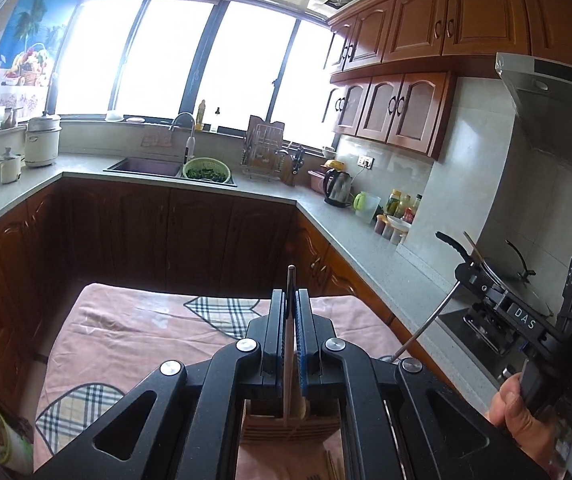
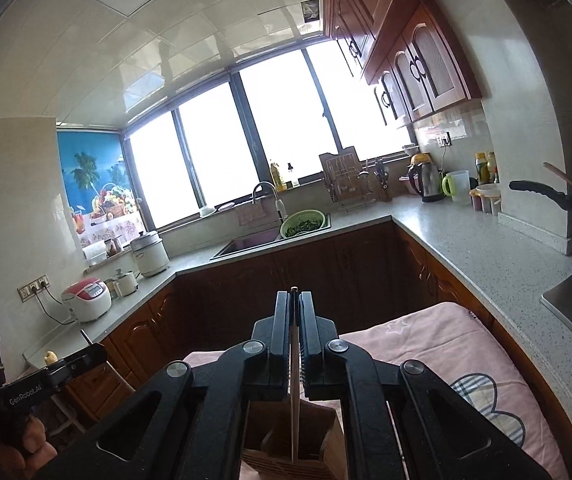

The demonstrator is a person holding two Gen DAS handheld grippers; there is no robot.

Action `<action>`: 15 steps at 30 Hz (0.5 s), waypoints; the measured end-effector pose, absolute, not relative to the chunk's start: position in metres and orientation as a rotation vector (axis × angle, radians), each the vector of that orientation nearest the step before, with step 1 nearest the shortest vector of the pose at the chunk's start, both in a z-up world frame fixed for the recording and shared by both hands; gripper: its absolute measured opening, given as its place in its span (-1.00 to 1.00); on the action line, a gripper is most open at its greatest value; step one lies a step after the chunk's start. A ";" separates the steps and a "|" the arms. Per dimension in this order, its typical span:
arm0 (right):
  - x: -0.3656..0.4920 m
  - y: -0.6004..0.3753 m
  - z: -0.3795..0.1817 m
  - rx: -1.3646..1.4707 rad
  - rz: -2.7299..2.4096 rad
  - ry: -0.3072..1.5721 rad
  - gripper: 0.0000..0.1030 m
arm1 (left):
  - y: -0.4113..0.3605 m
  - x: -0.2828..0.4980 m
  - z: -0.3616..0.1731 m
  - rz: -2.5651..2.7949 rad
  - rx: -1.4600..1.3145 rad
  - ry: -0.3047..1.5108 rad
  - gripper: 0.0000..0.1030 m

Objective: Organize utensils
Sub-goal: 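Lift the metal chopstick in the left tool over the holder while the right tool carries its own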

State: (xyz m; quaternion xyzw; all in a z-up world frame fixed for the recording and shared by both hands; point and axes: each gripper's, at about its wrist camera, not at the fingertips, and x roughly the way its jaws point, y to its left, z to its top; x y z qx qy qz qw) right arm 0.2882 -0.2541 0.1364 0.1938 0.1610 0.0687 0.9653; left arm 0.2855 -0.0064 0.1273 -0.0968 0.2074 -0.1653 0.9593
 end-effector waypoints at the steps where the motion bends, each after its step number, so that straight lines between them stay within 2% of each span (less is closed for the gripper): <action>1: 0.296 -0.253 0.133 0.394 0.136 0.329 -0.93 | -0.008 0.295 0.122 -0.328 -0.201 0.424 -0.93; 15: 0.346 -0.252 0.028 0.513 0.113 0.454 -0.93 | -0.048 0.404 0.024 -0.252 -0.278 0.563 -0.93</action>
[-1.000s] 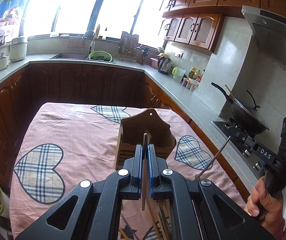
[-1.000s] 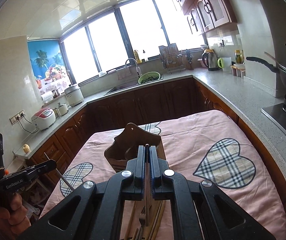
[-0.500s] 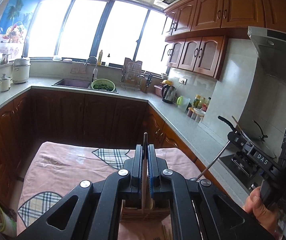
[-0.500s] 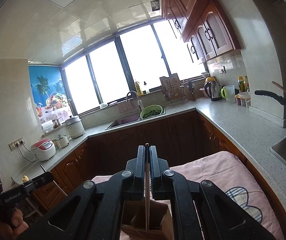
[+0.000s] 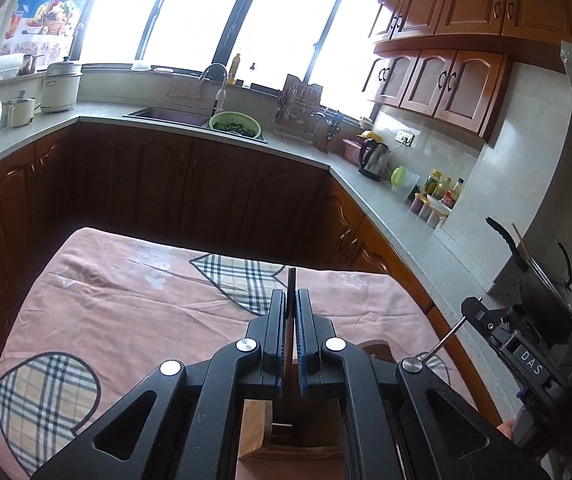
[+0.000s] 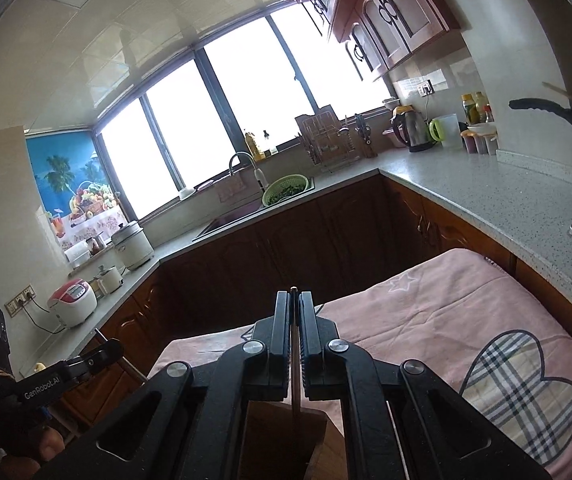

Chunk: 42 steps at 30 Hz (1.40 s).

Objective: Organize utensils
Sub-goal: 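Lift the metal chopstick in the left tool over the holder while the right tool carries its own, then drop the left tool's chopstick into the holder and open while the right tool releases its own, then pull both open tools back from the holder toward the loose utensils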

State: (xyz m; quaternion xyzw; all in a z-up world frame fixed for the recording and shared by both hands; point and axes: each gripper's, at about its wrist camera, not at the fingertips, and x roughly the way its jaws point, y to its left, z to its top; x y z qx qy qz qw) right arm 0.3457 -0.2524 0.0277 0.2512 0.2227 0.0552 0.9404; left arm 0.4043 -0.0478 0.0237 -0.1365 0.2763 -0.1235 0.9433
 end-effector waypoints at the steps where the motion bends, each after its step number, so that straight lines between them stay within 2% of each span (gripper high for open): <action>1: 0.347 -0.252 0.023 0.518 0.112 0.462 -0.93 | -0.051 0.409 0.018 -0.251 -0.282 0.571 -0.93; 14: 0.354 -0.251 0.012 0.520 0.118 0.495 -0.92 | -0.040 0.420 0.007 -0.226 -0.308 0.602 -0.92; 18: 0.357 -0.253 0.008 0.528 0.117 0.521 -0.83 | -0.038 0.418 0.008 -0.218 -0.307 0.610 -0.84; 21: 0.356 -0.253 0.007 0.531 0.118 0.530 -0.82 | -0.034 0.415 0.010 -0.208 -0.311 0.610 -0.55; 23: 0.356 -0.253 0.007 0.539 0.120 0.540 -0.79 | -0.031 0.412 0.010 -0.201 -0.317 0.612 -0.21; 24: 0.356 -0.254 0.007 0.540 0.116 0.544 -0.67 | -0.030 0.411 0.010 -0.193 -0.319 0.616 -0.09; 25: 0.354 -0.255 0.007 0.543 0.115 0.544 -0.31 | -0.028 0.410 0.010 -0.185 -0.323 0.614 0.04; 26: 0.353 -0.255 0.008 0.546 0.116 0.540 -0.07 | -0.027 0.406 0.010 -0.186 -0.326 0.607 0.05; 27: 0.349 -0.256 0.009 0.546 0.112 0.532 0.28 | -0.027 0.403 0.011 -0.185 -0.323 0.607 0.06; 28: 0.346 -0.256 0.011 0.547 0.110 0.524 0.35 | -0.026 0.400 0.011 -0.184 -0.320 0.608 0.12; 30: 0.341 -0.258 0.013 0.554 0.111 0.523 0.35 | -0.024 0.391 0.012 -0.179 -0.312 0.606 0.29; 32: 0.336 -0.262 0.014 0.574 0.119 0.525 0.38 | -0.020 0.380 0.012 -0.166 -0.307 0.605 0.55; 36: 0.318 -0.267 0.017 0.585 0.127 0.513 0.65 | -0.012 0.351 0.013 -0.162 -0.296 0.605 0.66; 42: 0.283 -0.264 0.022 0.576 0.155 0.522 0.77 | 0.002 0.307 0.016 -0.156 -0.297 0.617 0.75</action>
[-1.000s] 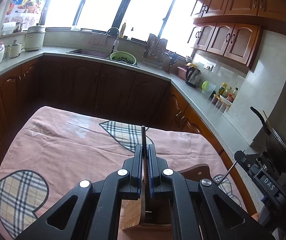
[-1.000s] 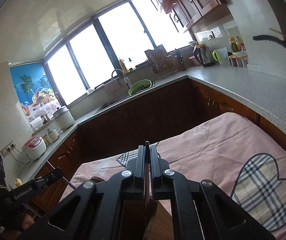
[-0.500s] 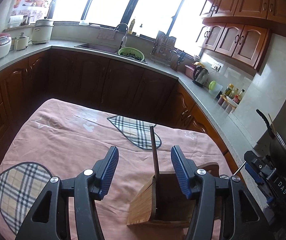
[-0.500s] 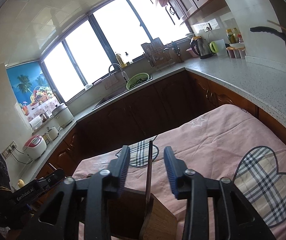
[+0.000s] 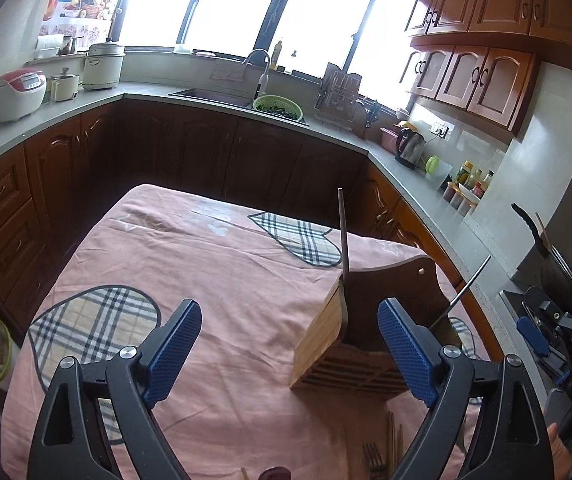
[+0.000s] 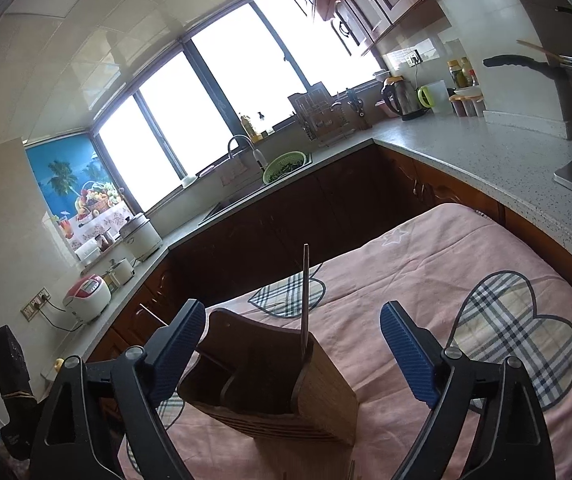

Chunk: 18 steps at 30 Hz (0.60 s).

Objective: Organize utensils
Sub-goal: 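Pull both open tools back from the holder toward the loose utensils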

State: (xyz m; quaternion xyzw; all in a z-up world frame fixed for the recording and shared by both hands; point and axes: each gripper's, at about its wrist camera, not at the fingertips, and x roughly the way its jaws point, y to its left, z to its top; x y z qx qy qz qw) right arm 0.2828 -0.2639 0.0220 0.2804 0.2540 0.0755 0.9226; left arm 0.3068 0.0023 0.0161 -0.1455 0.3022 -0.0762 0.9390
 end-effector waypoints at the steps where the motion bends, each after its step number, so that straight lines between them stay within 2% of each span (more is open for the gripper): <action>1: 0.276 -0.263 0.022 0.573 0.160 0.525 0.77 | 0.005 0.299 0.016 -0.157 -0.299 0.621 0.75; 18: 0.185 -0.252 0.011 0.556 0.164 0.569 0.77 | 0.045 0.213 0.011 -0.138 -0.344 0.703 0.76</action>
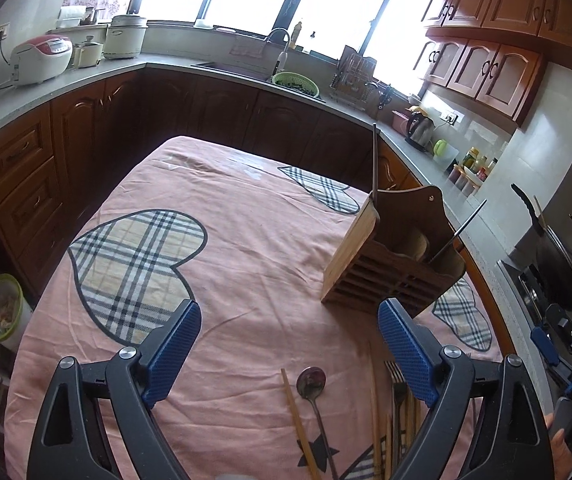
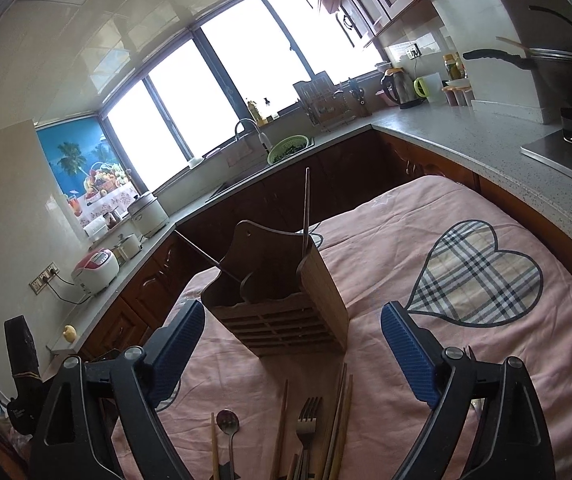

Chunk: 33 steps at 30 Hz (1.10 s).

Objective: Organize utensils
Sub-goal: 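Pull both open tools back from the holder toward the loose utensils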

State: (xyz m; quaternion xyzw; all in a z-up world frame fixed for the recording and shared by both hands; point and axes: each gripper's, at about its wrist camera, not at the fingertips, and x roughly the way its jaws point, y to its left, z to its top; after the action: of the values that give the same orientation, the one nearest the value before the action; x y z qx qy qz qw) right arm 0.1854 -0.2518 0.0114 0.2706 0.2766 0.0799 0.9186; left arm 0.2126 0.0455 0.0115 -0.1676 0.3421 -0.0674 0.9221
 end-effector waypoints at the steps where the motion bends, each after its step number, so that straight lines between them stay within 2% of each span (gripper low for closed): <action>1: 0.182 -0.251 0.010 0.555 0.162 0.575 0.77 | 0.047 0.209 0.011 -0.138 -0.345 0.708 0.76; 15: 0.156 -0.246 -0.016 0.553 0.146 0.660 0.77 | 0.038 0.196 -0.002 -0.154 -0.323 0.764 0.76; 28: 0.167 -0.245 -0.039 0.540 0.127 0.725 0.77 | 0.019 0.214 -0.021 -0.148 -0.260 0.833 0.72; 30: 0.170 -0.243 -0.044 0.524 0.121 0.740 0.76 | 0.017 0.219 -0.027 -0.136 -0.244 0.853 0.67; 32: 0.175 -0.241 -0.049 0.505 0.118 0.758 0.71 | 0.015 0.224 -0.034 -0.134 -0.233 0.874 0.54; 33: 0.177 -0.239 -0.053 0.495 0.114 0.771 0.58 | 0.013 0.227 -0.037 -0.134 -0.225 0.887 0.51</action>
State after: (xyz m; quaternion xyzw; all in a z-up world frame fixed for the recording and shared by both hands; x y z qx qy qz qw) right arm 0.1772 -0.2391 -0.0526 0.2388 0.3718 0.0551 0.8954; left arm 0.2272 0.0131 -0.0371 -0.1084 0.4277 -0.0648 0.8951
